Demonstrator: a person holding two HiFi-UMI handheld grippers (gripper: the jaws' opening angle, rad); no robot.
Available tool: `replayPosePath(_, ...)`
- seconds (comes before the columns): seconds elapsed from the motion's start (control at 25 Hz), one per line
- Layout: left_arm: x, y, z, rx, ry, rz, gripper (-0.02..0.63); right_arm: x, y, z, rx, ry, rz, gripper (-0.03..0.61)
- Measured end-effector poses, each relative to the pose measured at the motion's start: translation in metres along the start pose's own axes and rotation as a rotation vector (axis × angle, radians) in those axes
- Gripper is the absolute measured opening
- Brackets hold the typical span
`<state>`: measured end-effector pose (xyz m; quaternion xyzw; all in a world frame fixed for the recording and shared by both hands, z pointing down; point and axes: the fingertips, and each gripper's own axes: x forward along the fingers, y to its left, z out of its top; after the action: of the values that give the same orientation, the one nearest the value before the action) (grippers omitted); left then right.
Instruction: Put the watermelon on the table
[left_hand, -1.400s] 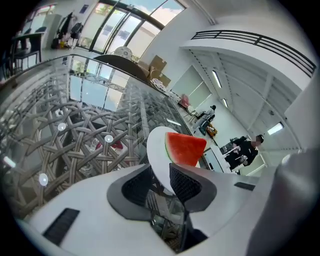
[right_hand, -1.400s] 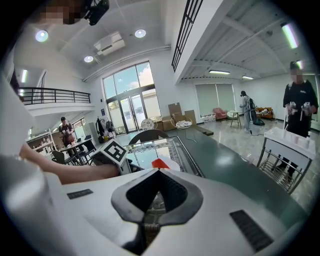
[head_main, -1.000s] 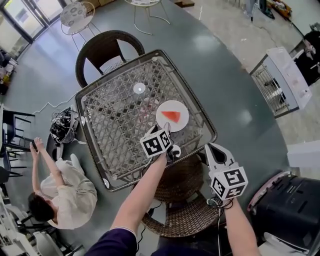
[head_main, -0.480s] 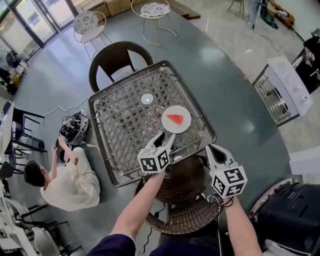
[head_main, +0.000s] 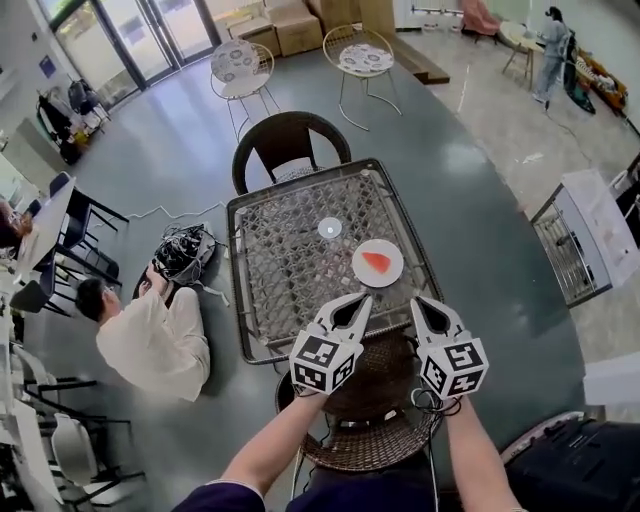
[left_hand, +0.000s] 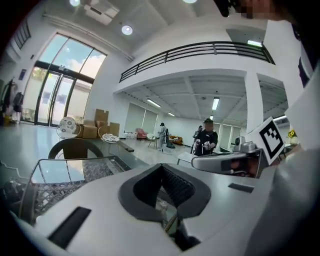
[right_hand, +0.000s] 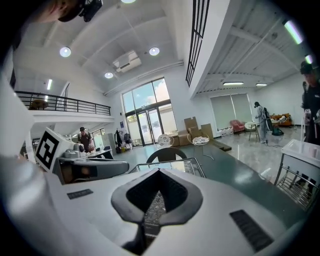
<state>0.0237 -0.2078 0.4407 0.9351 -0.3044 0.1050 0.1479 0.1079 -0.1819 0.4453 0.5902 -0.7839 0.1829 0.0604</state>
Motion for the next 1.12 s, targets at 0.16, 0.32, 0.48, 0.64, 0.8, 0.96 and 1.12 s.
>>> replayPosePath(0.16, -0.012, -0.018, 0.018, -0.01, -0.045, 0.005, 0.005, 0.002, 0.009, 0.021, -0.025, -0.05, 0.047, 0.002)
replayPosePath(0.32, -0.019, -0.028, 0.028, -0.022, -0.078, 0.015, 0.006, -0.004, 0.02, 0.039, -0.054, -0.096, 0.08, 0.002)
replayPosePath(0.48, -0.024, -0.035, 0.04, -0.034, -0.099, 0.008, 0.006, -0.01, 0.029, 0.056, -0.049, -0.135, 0.109, 0.002)
replayPosePath(0.64, -0.025, -0.038, 0.046, -0.044, -0.11, 0.002, 0.006, -0.013, 0.031, 0.062, -0.038, -0.151, 0.125, 0.002)
replayPosePath(0.8, -0.028, -0.043, 0.049, -0.048, -0.121, 0.0, 0.006, -0.018, 0.031, 0.064, -0.029, -0.155, 0.131, 0.002)
replayPosePath(0.96, -0.028, -0.046, 0.048, -0.054, -0.123, -0.004, 0.006, -0.021, 0.03, 0.065, -0.029, -0.16, 0.133, 0.002)
replayPosePath(1.12, -0.028, -0.047, 0.045, -0.062, -0.122, -0.009, 0.006, -0.022, 0.03, 0.064, -0.023, -0.165, 0.133, 0.002)
